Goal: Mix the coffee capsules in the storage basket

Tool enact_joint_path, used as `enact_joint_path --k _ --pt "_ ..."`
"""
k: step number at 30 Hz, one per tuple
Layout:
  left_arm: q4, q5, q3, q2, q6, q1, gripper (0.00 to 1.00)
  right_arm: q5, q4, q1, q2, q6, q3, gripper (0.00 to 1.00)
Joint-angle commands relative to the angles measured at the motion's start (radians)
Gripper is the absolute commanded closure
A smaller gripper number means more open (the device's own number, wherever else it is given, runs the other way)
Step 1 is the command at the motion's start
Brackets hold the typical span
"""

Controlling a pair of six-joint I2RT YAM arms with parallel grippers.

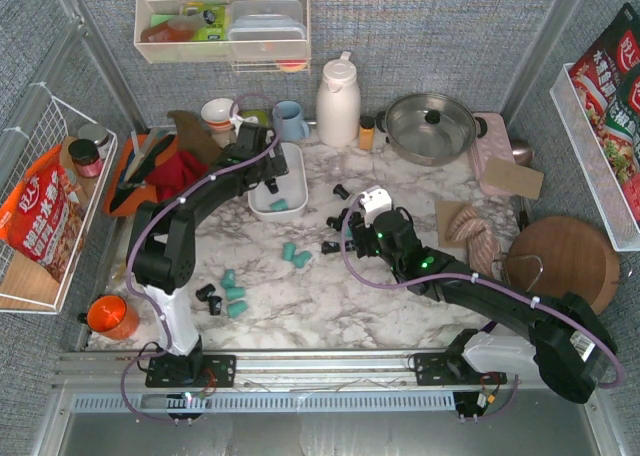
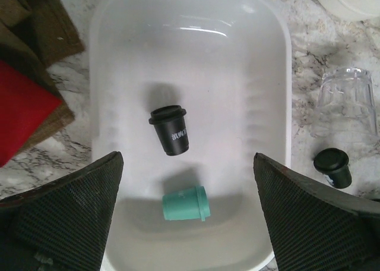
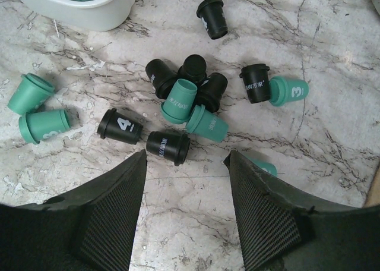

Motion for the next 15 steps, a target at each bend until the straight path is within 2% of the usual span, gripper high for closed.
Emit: enact_joint_path --k 1,5,8,15 --pt "-0.007 -0.086 -0.004 -0.035 0.061 -0.002 0.01 0.003 -0.004 0.001 0.008 0.01 0.012 0.38" --pt "-0.036 -0.169 0.007 -0.043 0.126 -0.001 0.01 0.004 -0.019 0.001 0.008 0.011 0.02 0.38" --pt "-0.069 -0.176 -0.002 -0.066 0.135 -0.001 0.01 0.005 -0.022 0.001 -0.001 0.013 0.02 0.38" --pt "-0.101 -0.195 -0.175 -0.235 0.042 0.0 0.01 0.005 -0.018 0.001 -0.003 0.015 0.016 0.38"
